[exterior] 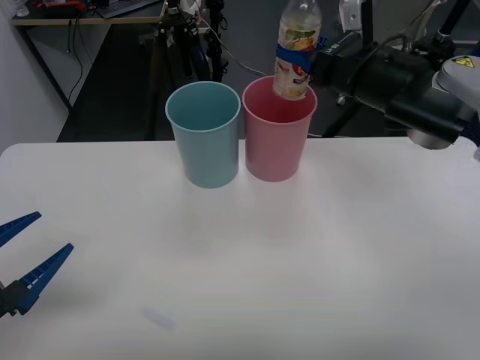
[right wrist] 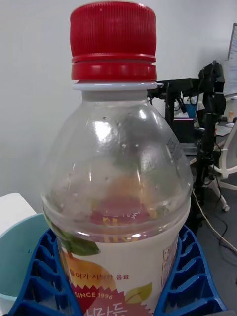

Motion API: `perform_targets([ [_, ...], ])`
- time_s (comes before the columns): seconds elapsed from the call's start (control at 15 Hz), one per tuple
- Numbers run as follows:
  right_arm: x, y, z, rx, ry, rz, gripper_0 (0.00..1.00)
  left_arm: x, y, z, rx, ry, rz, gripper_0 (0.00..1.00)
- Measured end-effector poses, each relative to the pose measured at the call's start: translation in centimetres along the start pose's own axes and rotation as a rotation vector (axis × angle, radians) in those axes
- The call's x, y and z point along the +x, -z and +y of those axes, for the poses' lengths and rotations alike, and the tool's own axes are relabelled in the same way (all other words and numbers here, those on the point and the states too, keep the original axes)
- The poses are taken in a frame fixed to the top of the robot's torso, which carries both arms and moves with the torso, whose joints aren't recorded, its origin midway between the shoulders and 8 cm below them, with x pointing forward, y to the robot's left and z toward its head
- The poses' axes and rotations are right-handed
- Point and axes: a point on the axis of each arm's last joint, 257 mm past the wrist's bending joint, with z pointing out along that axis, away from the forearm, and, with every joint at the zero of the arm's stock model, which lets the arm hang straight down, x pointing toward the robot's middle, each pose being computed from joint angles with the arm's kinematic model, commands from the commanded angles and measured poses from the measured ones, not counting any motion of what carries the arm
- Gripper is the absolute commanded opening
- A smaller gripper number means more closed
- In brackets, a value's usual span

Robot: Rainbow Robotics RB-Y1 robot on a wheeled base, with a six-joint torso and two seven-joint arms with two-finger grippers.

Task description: Grasp the object on the table and drop it into the matching bin: aluminum can to the light blue bin, PET bottle to the pink bin.

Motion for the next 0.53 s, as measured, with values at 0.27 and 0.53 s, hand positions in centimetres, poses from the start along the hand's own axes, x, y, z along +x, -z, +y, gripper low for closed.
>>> perform_targets([
  [0.27, 1.2, -1.5, 0.0, 0.011, -0.008, 0.014, 0.00, 0.0, 0.0, 0.0, 0.000, 0.000, 0.000, 1.00],
  [0.53, 1.7, -2.2, -0.5, 0.027, -0.018, 0.019, 0.00, 0.0, 0.0, 0.0, 0.000, 0.000, 0.000, 1.00],
])
